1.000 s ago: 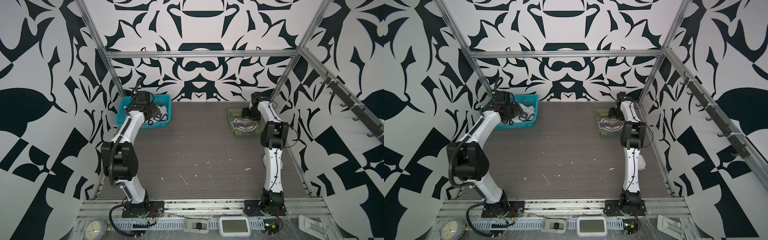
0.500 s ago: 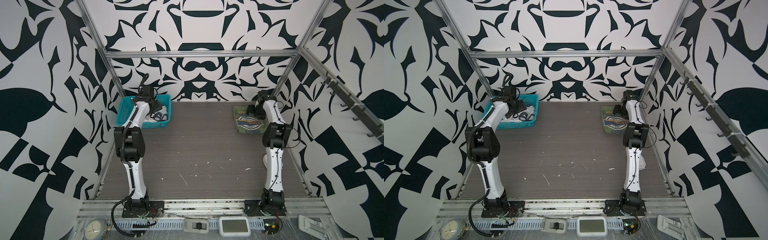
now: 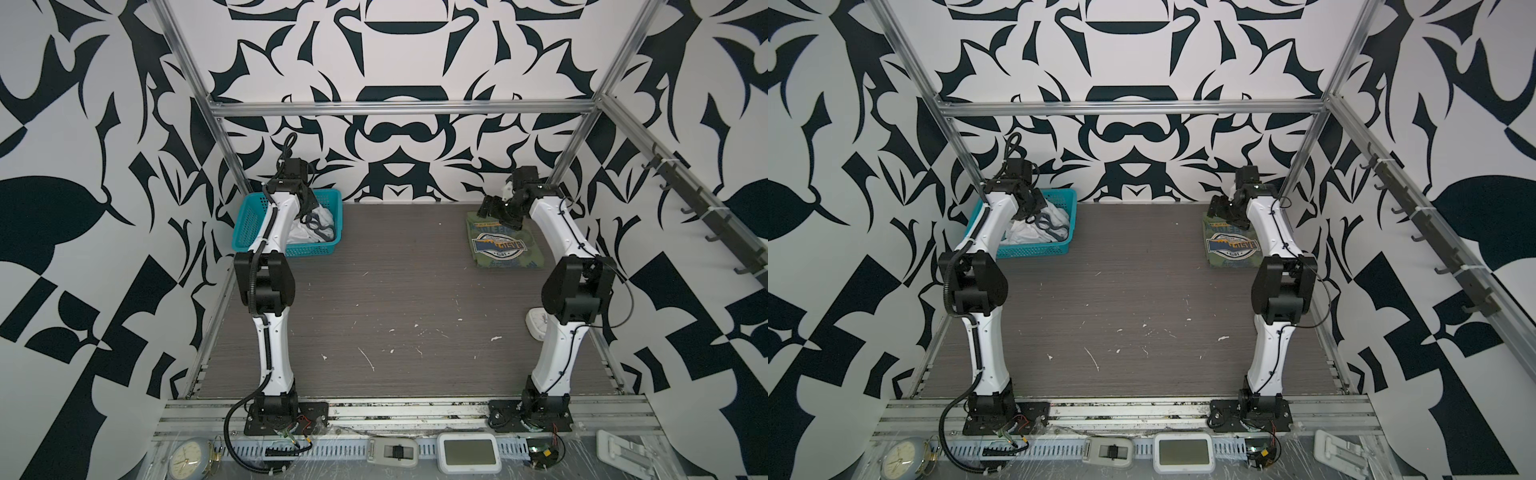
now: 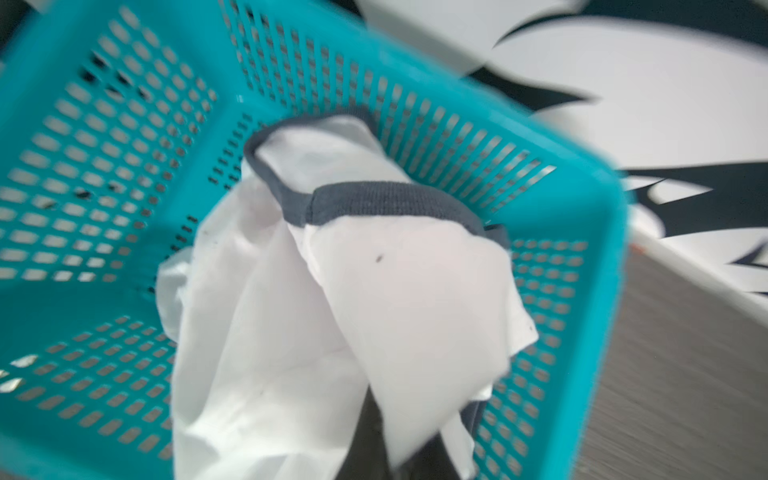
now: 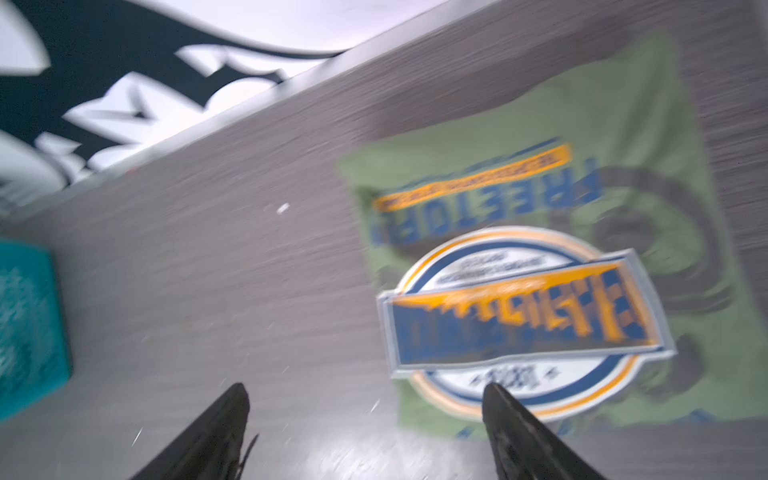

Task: Fold and stack the tank tops
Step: 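Carry the bundle farther away with the right gripper while the left grasps basket clothes, then lift the white tank top from the basket with the left gripper onto the table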

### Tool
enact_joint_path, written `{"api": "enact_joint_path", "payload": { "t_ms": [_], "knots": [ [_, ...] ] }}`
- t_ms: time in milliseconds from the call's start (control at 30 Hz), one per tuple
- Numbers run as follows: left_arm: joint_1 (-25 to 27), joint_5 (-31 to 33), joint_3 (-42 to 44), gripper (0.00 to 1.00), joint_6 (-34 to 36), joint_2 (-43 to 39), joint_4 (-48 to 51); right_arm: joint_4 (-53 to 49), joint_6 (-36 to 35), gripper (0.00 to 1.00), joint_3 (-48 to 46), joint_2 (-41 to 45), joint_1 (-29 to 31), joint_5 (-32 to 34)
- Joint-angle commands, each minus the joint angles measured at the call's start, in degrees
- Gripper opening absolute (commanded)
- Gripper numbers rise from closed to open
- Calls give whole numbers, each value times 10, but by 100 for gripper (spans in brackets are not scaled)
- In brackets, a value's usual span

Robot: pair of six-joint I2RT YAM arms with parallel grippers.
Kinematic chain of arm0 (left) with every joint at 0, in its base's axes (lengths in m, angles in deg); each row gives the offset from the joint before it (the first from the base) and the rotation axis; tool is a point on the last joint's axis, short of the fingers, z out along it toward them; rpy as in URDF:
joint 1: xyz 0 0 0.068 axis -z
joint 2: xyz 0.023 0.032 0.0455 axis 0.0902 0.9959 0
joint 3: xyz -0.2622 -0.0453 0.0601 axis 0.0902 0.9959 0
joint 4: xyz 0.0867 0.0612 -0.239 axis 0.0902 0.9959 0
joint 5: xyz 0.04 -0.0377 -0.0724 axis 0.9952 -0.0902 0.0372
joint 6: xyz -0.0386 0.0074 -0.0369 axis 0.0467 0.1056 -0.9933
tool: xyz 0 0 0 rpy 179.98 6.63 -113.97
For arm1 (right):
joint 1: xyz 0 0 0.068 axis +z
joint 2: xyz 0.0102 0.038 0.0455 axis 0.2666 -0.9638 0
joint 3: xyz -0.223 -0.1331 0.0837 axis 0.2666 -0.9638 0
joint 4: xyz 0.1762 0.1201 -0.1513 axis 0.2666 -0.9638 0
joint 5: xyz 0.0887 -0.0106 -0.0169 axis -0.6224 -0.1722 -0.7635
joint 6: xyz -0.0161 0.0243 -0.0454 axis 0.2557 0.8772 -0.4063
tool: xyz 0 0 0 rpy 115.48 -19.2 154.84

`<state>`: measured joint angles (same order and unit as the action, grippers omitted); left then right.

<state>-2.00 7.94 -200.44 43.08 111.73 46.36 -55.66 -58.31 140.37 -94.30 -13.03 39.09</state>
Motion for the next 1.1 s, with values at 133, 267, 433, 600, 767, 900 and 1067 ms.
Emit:
{"api": "enact_joint_path", "payload": {
  "t_ms": [133, 267, 433, 600, 767, 900, 1067],
  "knots": [
    [53, -39, -119, 0, 38, -164, 1, 129, 64, 92, -203, 186, 71, -30],
    [126, -32, -181, 0, 76, -196, -4, 159, 81, 95, -295, 269, 103, -37],
    [225, -27, -183, 0, 94, -247, -41, 165, 87, 95, -389, 363, 129, -34],
    [313, -45, -139, 0, 81, -282, -62, 159, 83, 95, -457, 443, 135, -35],
    [332, -45, 71, 1, 2, -348, -89, 144, 82, 95, -508, 509, 135, -19],
    [332, -42, 311, 20, -41, -394, -160, 138, 89, 93, -543, 542, 135, -27],
    [317, 69, 334, 78, -96, -307, 19, 144, 88, 89, -572, 539, 137, -54]
  ]
}}
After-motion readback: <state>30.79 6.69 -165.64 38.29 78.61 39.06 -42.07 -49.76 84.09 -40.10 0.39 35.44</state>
